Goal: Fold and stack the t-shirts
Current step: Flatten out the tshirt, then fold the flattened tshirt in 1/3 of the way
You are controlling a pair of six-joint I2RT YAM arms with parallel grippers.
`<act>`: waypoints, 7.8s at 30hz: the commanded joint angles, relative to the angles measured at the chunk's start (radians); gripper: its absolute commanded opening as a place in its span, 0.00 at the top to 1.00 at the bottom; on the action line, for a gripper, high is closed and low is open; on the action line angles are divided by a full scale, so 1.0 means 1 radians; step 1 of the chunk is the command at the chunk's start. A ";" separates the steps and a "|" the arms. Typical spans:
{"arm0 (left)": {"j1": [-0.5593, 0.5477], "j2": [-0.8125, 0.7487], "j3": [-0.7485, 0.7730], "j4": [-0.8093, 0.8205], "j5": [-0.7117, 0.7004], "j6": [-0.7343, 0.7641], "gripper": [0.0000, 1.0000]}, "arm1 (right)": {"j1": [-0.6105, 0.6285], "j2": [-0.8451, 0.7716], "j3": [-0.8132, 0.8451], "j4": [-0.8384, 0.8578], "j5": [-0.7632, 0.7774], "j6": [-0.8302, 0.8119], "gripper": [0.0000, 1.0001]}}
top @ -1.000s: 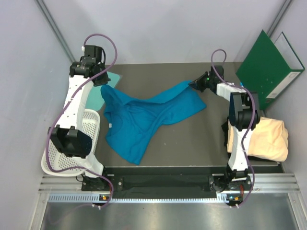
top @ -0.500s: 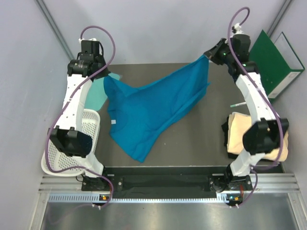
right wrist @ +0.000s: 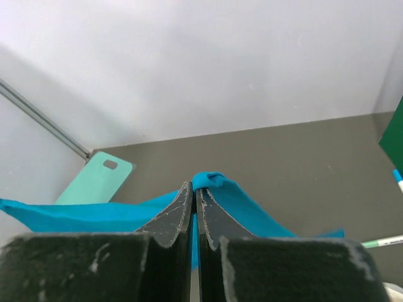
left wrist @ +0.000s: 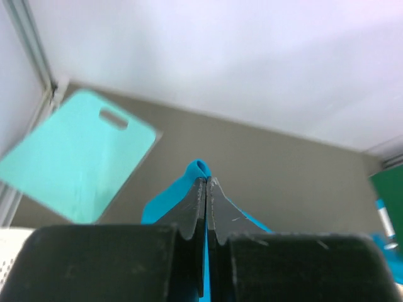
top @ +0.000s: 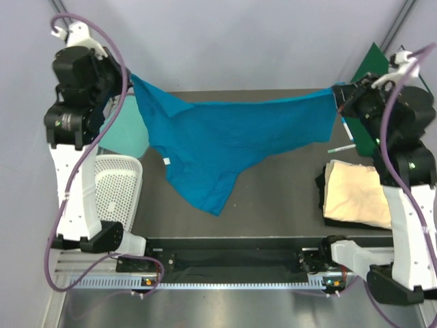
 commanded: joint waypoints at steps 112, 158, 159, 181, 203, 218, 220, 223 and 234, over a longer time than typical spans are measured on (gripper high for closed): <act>0.028 0.130 -0.592 -0.128 0.086 -0.107 1.00 | -0.190 0.933 -0.118 0.107 -0.286 0.014 1.00; 0.008 0.596 -0.359 -0.138 -0.021 -0.038 0.01 | -0.190 0.949 -0.130 -0.140 -0.156 -0.038 0.50; 0.008 0.613 -0.353 -0.133 -0.026 -0.035 0.01 | -0.190 0.932 -0.130 -0.137 -0.139 -0.033 0.44; 0.021 0.885 -0.210 -0.194 -0.148 -0.017 0.36 | -0.116 1.137 0.088 -0.107 -0.166 0.005 0.40; 0.026 1.084 0.236 -0.214 -0.136 -0.006 1.00 | -0.110 1.297 0.318 -0.040 -0.215 0.063 1.00; 0.040 1.022 0.263 0.255 -0.009 -0.126 1.00 | -0.136 1.282 0.335 0.141 -0.206 0.160 0.96; 0.043 1.009 0.266 0.277 0.023 -0.123 0.83 | -0.136 1.223 0.290 0.172 -0.201 0.154 0.79; 0.043 0.957 0.241 0.252 0.066 -0.106 0.16 | -0.137 1.128 0.225 0.164 -0.166 0.107 0.49; 0.041 0.393 -0.476 0.283 0.140 -0.099 0.01 | -0.136 0.660 -0.251 0.106 -0.076 0.016 0.00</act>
